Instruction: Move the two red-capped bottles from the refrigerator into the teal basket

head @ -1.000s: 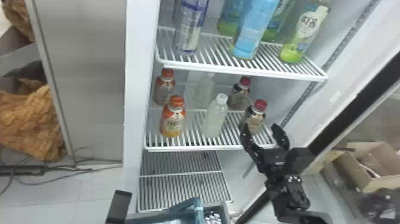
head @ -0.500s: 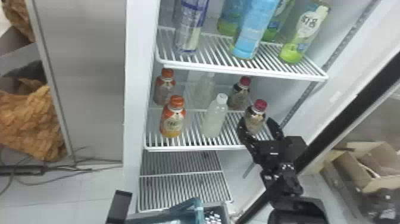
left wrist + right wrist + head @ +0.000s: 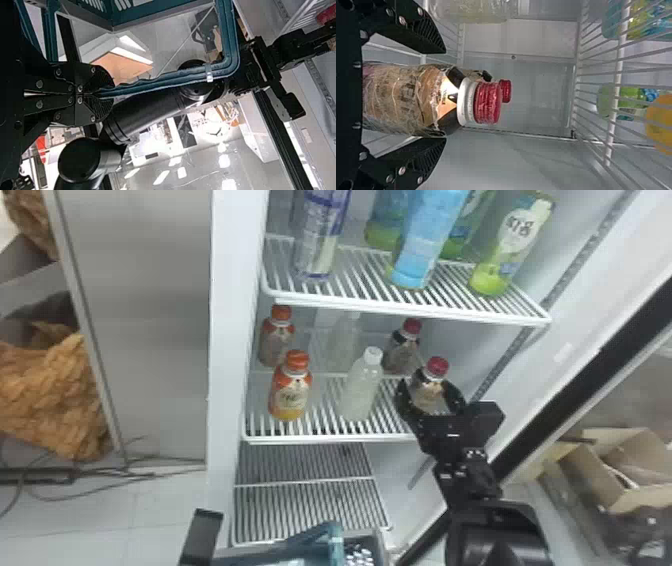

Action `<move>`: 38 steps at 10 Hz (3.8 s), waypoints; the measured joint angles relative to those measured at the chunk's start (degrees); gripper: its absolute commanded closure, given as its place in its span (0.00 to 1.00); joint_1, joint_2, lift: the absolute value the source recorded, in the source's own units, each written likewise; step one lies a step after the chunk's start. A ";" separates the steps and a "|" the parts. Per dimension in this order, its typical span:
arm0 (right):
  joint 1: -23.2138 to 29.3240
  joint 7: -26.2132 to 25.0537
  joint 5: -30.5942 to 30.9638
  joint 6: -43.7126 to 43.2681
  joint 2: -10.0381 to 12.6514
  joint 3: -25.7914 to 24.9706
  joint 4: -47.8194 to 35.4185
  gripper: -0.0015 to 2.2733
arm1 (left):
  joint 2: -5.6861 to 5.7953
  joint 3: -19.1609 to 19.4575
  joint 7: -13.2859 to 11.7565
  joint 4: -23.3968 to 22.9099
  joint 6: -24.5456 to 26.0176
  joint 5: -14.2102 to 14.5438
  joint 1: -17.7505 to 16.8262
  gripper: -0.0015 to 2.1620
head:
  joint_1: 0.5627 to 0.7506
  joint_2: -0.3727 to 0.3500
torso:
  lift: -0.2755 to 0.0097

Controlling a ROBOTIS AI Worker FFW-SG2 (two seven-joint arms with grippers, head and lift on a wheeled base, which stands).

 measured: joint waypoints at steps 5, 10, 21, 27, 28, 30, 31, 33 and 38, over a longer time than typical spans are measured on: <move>2.21 0.00 -2.48 1.93 0.00 0.00 -3.61 0.29 | 0.09 -0.09 0.00 0.00 0.00 0.23 0.00 0.52 | 0.70 0.03 | 0.17; 10.31 0.07 -8.01 4.09 0.35 0.00 -14.69 0.29 | 0.09 0.03 0.00 0.00 -0.09 0.09 0.00 0.53 | 0.70 0.03 | 0.17; 32.26 3.10 -19.75 21.75 0.88 -0.96 -43.70 0.29 | 0.03 0.68 0.00 0.23 -0.52 -0.66 0.00 0.53 | 0.70 0.03 | 0.17; 40.98 8.28 -18.28 29.46 2.17 -2.73 -52.49 0.29 | -0.04 0.96 0.00 0.99 -1.91 -0.79 0.00 0.53 | 0.70 0.03 | 0.17; 41.78 9.15 -17.73 31.98 2.32 -3.17 -54.03 0.29 | 0.04 0.93 0.00 0.99 -1.79 -0.79 0.00 0.53 | 0.70 0.03 | 0.17; 43.84 11.08 -16.59 38.27 2.12 -3.53 -57.53 0.29 | 0.09 1.03 0.07 0.99 -1.62 -0.79 0.00 0.53 | 0.70 0.03 | 0.17; 44.47 12.07 -16.30 40.75 1.97 -3.54 -58.21 0.29 | 0.09 1.12 0.09 0.99 -1.49 -0.85 0.00 0.53 | 0.70 0.03 | 0.17; 44.50 13.09 -15.98 43.45 1.62 -2.85 -58.49 0.29 | 0.09 1.24 0.13 0.99 -1.33 -0.90 0.00 0.53 | 0.70 0.03 | 0.17; 43.78 16.69 -16.49 50.93 -0.19 -0.69 -59.42 0.29 | 0.27 1.25 0.18 1.11 -1.12 -0.93 -0.03 0.53 | 0.70 0.03 | 0.17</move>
